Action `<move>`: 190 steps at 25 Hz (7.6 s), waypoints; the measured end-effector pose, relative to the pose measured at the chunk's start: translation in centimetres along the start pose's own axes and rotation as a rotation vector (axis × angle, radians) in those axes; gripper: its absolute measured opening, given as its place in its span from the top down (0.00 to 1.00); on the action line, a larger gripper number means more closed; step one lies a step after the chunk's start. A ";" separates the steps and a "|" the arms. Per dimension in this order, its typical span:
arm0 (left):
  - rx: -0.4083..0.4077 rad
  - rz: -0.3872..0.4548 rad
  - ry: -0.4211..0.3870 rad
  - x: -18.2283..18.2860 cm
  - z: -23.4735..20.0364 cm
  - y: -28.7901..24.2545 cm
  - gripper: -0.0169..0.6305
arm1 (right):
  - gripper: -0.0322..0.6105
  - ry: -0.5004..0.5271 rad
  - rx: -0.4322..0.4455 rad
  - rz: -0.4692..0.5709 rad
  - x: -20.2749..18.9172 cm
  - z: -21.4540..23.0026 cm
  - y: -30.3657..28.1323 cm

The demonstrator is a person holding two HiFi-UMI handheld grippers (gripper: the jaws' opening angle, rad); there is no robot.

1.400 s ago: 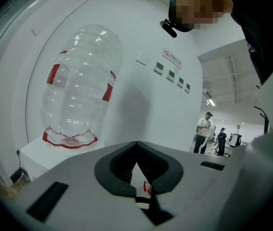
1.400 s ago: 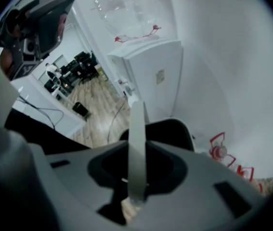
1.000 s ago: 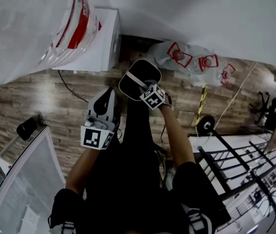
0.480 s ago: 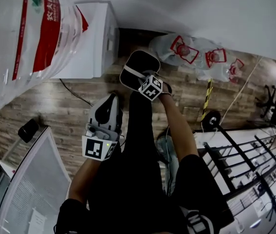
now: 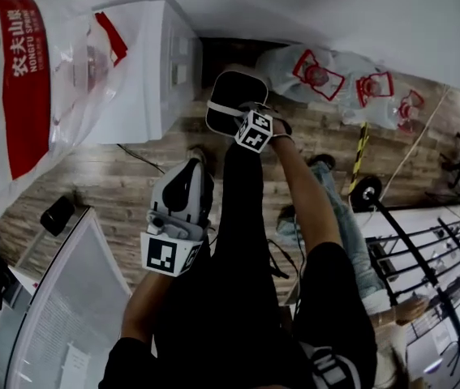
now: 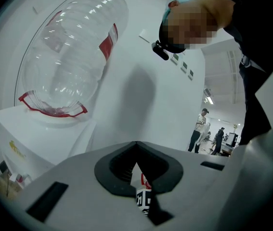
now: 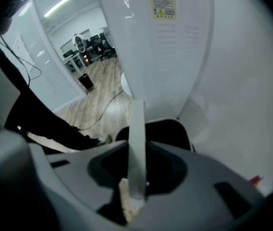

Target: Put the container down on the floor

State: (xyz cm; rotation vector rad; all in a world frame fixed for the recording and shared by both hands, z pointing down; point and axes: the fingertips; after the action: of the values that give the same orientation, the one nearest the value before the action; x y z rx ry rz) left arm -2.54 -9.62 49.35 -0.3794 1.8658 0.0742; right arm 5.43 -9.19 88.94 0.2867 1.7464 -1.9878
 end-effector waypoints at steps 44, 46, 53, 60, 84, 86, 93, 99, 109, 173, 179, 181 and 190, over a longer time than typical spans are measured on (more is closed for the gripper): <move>0.021 -0.056 0.005 -5.5 -3.0 -4.2 0.93 | 0.78 0.167 -0.070 -0.052 -2.0 9.3 -13.5; 0.017 -0.060 0.004 -5.7 -3.1 -4.2 0.93 | 0.78 0.160 -0.079 -0.053 -2.2 9.6 -14.0; 0.008 -0.070 -0.008 -6.0 -3.3 -3.9 0.93 | 0.78 0.155 -0.114 -0.061 -2.6 10.1 -14.9; 0.013 -0.074 -0.002 -6.3 -3.5 -3.6 0.93 | 0.78 0.179 -0.159 -0.122 -4.3 11.0 -15.8; 0.021 -0.074 0.016 -6.7 -3.7 -3.6 0.93 | 0.69 0.093 -0.257 -0.087 -4.5 12.2 -15.7; 0.023 -0.069 0.020 -6.5 -3.7 -3.5 0.93 | 0.67 0.089 -0.261 -0.088 -4.4 12.2 -15.3; 0.010 -0.056 0.022 -5.8 -2.8 -3.4 0.93 | 0.70 0.055 -0.315 -0.071 -4.1 13.1 -13.8; 0.013 -0.056 0.021 -6.0 -2.8 -3.1 0.93 | 0.76 0.019 -0.361 -0.058 -3.7 15.5 -12.8; 0.021 -0.025 0.015 -4.8 -3.1 -3.4 0.93 | 0.76 0.013 -0.357 -0.053 -3.4 15.7 -11.0; -0.120 0.227 -0.201 19.8 9.9 16.0 0.93 | 0.89 -0.660 -0.765 1.043 18.8 -22.2 51.6; -0.113 0.216 -0.201 19.2 10.5 16.0 0.93 | 0.89 -0.662 -0.765 1.059 18.5 -22.3 52.4; -0.121 0.216 -0.211 19.1 10.8 15.8 0.93 | 0.89 -0.657 -0.761 1.057 18.4 -22.3 52.2; -0.145 0.211 -0.194 18.8 11.6 15.2 0.93 | 0.89 -0.655 -0.757 1.055 18.2 -22.1 52.4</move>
State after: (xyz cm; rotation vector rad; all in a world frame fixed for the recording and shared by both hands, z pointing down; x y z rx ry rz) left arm -1.63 3.32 25.87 -0.2630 1.7071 0.3788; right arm 11.39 4.57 31.19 0.1877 1.3212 -0.5191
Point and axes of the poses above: the fingertips, and each gripper's own axes: y backward along the fingers, z to its right, x out of its top, and after that the axes turned 6 degrees about z, right-handed
